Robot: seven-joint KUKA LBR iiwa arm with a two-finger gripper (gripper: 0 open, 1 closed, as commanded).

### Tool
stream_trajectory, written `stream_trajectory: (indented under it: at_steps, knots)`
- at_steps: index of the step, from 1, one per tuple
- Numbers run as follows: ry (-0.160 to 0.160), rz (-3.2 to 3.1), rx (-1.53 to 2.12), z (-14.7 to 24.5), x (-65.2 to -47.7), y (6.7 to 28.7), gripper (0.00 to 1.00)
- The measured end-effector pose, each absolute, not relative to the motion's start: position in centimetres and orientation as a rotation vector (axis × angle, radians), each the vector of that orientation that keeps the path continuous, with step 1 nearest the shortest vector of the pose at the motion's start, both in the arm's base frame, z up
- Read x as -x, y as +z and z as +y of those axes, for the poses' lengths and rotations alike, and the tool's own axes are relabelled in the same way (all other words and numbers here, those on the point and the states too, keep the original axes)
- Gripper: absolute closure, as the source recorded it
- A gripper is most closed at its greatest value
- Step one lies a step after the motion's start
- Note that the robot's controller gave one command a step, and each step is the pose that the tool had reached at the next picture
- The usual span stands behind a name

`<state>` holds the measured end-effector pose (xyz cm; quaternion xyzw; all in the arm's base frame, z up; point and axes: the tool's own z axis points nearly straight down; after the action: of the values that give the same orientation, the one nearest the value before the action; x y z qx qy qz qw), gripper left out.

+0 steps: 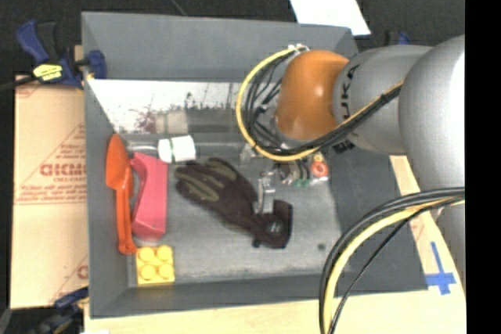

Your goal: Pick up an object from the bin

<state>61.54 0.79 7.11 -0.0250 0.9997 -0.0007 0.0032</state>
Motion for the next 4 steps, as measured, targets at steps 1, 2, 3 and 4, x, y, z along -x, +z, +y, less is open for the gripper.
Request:
stream_trajectory:
  at_steps: [1, 2, 3, 4]
  knots:
    - [-0.007, 3.121, 0.145, 0.9, -62.0, 7.2, 0.00]
    - [-0.002, 3.125, 0.129, 3.9, -60.6, 7.2, 0.00]
    - [-0.010, 3.114, 0.162, 3.6, -60.6, 8.4, 0.00]
    - [-0.011, 3.007, 0.834, 6.4, -54.6, 7.3, 0.00]
